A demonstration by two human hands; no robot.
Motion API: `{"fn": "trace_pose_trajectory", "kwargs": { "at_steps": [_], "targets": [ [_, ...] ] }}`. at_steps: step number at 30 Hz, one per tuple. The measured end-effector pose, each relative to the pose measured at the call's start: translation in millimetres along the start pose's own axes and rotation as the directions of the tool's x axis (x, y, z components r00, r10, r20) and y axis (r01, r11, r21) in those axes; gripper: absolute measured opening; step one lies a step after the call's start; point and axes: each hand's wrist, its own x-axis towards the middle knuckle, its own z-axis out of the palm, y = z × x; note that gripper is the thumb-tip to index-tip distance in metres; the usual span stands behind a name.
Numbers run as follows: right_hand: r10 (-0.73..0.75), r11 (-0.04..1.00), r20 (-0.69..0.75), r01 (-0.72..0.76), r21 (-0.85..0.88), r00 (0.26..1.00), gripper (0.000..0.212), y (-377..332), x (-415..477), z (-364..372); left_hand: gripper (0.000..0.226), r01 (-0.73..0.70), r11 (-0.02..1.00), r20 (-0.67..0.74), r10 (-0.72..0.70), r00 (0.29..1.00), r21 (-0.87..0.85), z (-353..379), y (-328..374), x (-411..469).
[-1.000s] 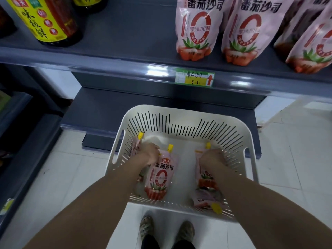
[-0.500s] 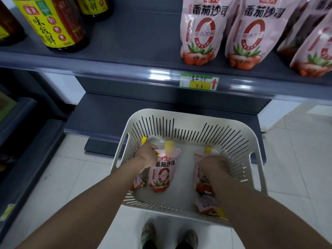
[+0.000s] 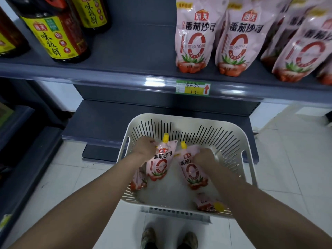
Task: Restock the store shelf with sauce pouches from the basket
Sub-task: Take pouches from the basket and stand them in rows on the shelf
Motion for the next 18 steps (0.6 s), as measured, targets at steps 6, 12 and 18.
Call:
{"fn": "trace_pose_trajectory", "kwargs": {
  "at_steps": [6,12,18],
  "targets": [
    [-0.141,0.948,-0.265,0.207,0.240,0.954,0.034,-42,-65,-43,0.020,-0.098,0.993,-0.036,0.095,0.995,-0.072,-69,39,-30],
    [-0.236,0.836,-0.468,0.423,0.348,0.852,0.017,-118,-145,-97,0.032,-0.267,0.944,-0.128,0.246,0.961,-0.193,-164,86,-68],
    [-0.333,0.662,-0.484,0.566,0.491,0.809,0.020,-199,-203,-132,0.024,-0.372,0.867,-0.281,0.285,0.916,-0.333,-254,113,-91]
  ]
}}
